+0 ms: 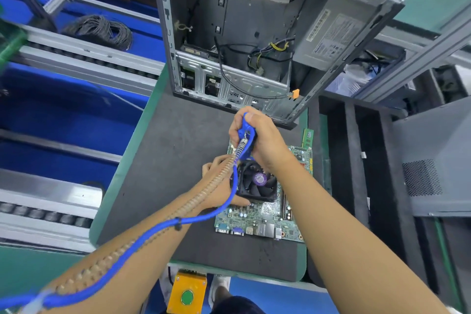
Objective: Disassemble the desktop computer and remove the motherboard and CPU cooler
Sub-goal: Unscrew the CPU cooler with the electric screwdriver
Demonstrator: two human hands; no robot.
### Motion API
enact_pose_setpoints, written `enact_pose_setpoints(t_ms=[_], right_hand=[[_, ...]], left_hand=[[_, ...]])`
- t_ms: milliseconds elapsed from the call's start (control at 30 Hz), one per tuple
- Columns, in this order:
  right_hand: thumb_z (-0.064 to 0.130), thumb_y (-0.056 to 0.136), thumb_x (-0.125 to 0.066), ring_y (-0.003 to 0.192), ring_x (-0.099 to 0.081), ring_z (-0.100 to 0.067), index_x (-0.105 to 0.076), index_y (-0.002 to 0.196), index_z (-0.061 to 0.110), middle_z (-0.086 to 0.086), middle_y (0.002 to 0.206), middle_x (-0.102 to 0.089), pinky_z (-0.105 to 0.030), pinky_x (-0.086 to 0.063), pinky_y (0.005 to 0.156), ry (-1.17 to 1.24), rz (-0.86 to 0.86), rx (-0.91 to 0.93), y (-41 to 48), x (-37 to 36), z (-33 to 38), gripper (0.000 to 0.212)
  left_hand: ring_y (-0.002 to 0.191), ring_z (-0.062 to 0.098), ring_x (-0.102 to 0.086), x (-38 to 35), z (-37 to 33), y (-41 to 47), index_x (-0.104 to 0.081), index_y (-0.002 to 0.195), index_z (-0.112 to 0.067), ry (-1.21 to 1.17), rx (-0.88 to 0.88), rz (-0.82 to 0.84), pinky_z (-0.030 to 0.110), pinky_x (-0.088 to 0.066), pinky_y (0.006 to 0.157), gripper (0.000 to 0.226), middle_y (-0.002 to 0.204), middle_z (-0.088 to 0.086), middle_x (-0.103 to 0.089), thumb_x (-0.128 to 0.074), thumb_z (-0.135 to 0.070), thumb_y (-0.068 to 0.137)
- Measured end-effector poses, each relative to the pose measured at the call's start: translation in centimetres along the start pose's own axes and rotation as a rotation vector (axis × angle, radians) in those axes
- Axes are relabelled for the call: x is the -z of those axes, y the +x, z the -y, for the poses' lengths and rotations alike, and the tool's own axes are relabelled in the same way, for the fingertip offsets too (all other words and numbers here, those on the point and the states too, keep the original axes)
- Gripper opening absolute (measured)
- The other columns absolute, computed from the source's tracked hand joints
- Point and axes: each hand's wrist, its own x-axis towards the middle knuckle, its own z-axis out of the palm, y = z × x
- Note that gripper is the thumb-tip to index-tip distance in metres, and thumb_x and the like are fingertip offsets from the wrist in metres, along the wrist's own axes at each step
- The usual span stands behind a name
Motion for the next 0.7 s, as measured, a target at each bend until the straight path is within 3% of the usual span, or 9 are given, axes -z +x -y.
enact_pose_setpoints(t_ms=[67, 133, 200, 267, 333, 433, 567, 633, 700], right_hand=[[0.035, 0.089, -0.043, 0.061, -0.047, -0.023, -0.056, 0.078, 0.021, -0.005, 0.071, -0.059, -0.029, -0.042, 0.057, 0.007, -0.018, -0.006, -0.1, -0.1, 0.6, 0.022], [0.038, 0.091, -0.044, 0.063, -0.047, -0.024, -0.055, 0.079, 0.021, -0.009, 0.075, -0.058, -0.028, -0.04, 0.057, -0.035, -0.022, -0.03, -0.5, -0.2, 1.3, 0.024], [0.043, 0.089, -0.044, 0.062, -0.043, -0.027, -0.055, 0.079, 0.022, -0.013, 0.078, -0.056, -0.033, -0.034, 0.058, -0.087, -0.015, -0.066, -0.9, -0.6, 1.7, 0.025], [0.043, 0.087, -0.045, 0.061, -0.046, -0.024, -0.056, 0.081, 0.022, -0.01, 0.08, -0.058, -0.035, -0.037, 0.062, -0.06, 0.02, -0.072, -1.2, -1.6, 2.1, 0.025], [0.036, 0.083, -0.048, 0.066, -0.052, -0.02, -0.055, 0.087, 0.017, -0.006, 0.077, -0.06, -0.034, -0.043, 0.068, 0.035, 0.077, -0.069, -1.2, -3.4, 2.6, 0.021], [0.019, 0.073, -0.045, 0.071, -0.052, -0.018, -0.052, 0.095, 0.014, -0.003, 0.078, -0.059, -0.029, -0.044, 0.071, 0.091, 0.174, -0.143, -1.1, -6.8, 2.5, 0.024], [0.022, 0.07, -0.044, 0.077, -0.051, -0.022, -0.053, 0.097, 0.029, -0.005, 0.084, -0.058, -0.045, -0.042, 0.075, -0.256, 0.264, -0.259, -0.9, -12.8, 0.4, 0.029], [0.027, 0.072, -0.045, 0.083, -0.056, -0.021, -0.054, 0.106, 0.036, -0.005, 0.094, -0.061, -0.051, -0.049, 0.081, -0.352, 0.323, -0.285, -0.9, -16.6, -0.5, 0.037], [0.028, 0.075, -0.049, 0.094, -0.062, -0.02, -0.054, 0.118, 0.04, 0.001, 0.106, -0.064, -0.05, -0.053, 0.087, -0.36, 0.381, -0.294, -1.1, -20.4, -1.5, 0.045]], left_hand=[[0.139, -0.007, -0.018, 0.5, 0.9, -0.6, -0.015, 0.152, -0.045, 0.013, -0.04, -0.001, 0.016, -0.017, 0.113, 0.126, 0.151, -0.03, -0.018, -0.085, -0.067, 0.05], [0.134, -0.016, -0.008, 1.4, 1.9, -1.8, -0.002, 0.15, -0.057, 0.021, -0.039, -0.049, 0.025, -0.016, 0.11, 0.131, 0.149, -0.042, -0.003, -0.078, -0.08, 0.046], [0.13, -0.016, -0.013, 2.7, 2.8, -3.1, -0.002, 0.14, -0.07, -0.011, 0.01, -0.106, 0.03, -0.022, 0.108, 0.118, 0.138, -0.054, -0.001, -0.074, -0.085, 0.047], [0.122, -0.018, -0.028, 3.9, 3.5, -4.4, -0.012, 0.129, -0.077, -0.091, 0.088, -0.164, 0.029, -0.028, 0.107, 0.098, 0.131, -0.055, -0.013, -0.076, -0.077, 0.055], [0.12, -0.02, -0.04, 5.2, 3.6, -5.8, -0.037, 0.125, -0.068, -0.292, 0.159, -0.211, 0.032, -0.036, 0.11, 0.072, 0.131, -0.043, -0.04, -0.077, -0.064, 0.065], [0.12, 0.008, -0.06, 6.8, 2.9, -8.6, -0.061, 0.12, -0.04, -0.61, 0.185, -0.256, 0.038, -0.044, 0.108, 0.046, 0.123, -0.015, -0.065, -0.073, -0.035, 0.076], [0.118, 0.013, -0.063, 8.5, 2.7, -13.2, -0.062, 0.123, -0.021, -0.801, 0.126, -0.274, 0.027, -0.048, 0.101, 0.04, 0.122, -0.005, -0.07, -0.07, -0.017, 0.084], [0.109, 0.007, -0.067, 8.9, 3.7, -15.5, -0.064, 0.118, -0.019, -0.83, 0.171, -0.404, 0.017, -0.05, 0.089, 0.033, 0.113, -0.007, -0.073, -0.072, -0.015, 0.087], [0.098, 0.008, -0.069, 9.3, 5.3, -18.0, -0.065, 0.115, -0.016, -0.843, 0.236, -0.563, 0.02, -0.053, 0.084, 0.027, 0.104, -0.006, -0.075, -0.073, -0.013, 0.088]])
